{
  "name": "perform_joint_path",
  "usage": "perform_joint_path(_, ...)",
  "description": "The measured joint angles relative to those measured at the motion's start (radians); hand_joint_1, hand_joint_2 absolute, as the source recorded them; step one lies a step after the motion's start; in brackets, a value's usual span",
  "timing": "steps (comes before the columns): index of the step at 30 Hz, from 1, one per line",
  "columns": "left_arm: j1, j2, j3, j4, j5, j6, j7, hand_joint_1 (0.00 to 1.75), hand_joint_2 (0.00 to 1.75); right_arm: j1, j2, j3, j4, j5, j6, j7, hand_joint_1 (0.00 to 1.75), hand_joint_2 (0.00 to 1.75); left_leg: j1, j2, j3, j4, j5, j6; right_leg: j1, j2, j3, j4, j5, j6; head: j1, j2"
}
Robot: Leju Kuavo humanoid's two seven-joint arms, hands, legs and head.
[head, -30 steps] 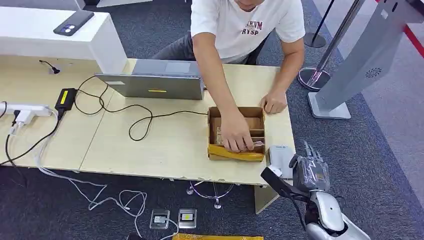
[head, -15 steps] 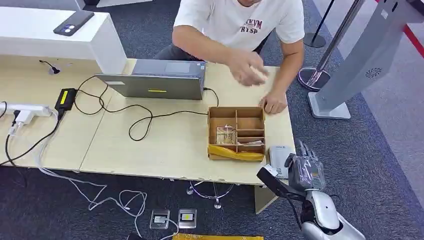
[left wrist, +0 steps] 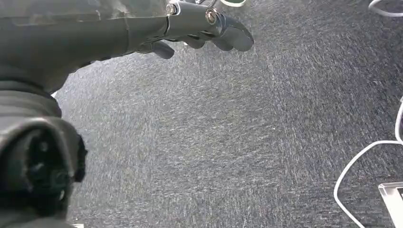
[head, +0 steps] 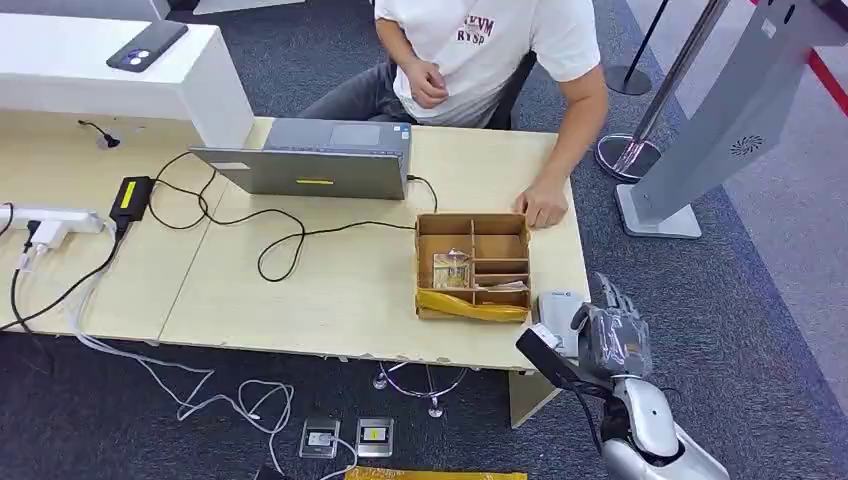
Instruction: Pass the card to the sensor for recognition and then transmit it.
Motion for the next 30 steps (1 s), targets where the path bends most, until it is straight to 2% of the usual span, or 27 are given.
perform_joint_path(16, 0.0, 0.0, 0.0, 0.0, 0.0, 0.0, 0.0, 0.0, 0.0, 0.019, 0.022, -0.012, 0.024, -0.038, -0.023, -0.019, 1.75, 1.75, 0.0, 0.0, 0.0, 0.0, 0.0, 0.0, 0.0, 0.0, 0.0, 0.0, 0.0, 0.0, 0.0, 0.0)
perform_joint_path(30, 0.0, -0.004, 0.0, 0.0, 0.0, 0.0, 0.004, 0.0, 0.0, 0.041, 0.07, -0.017, 0.069, -0.052, -0.041, -0.061, 1.75, 1.75, 0.0, 0.0, 0.001, 0.0, 0.0, 0.0, 0.0, 0.001, 0.001, 0.0, 0.0, 0.0, 0.0, 0.0)
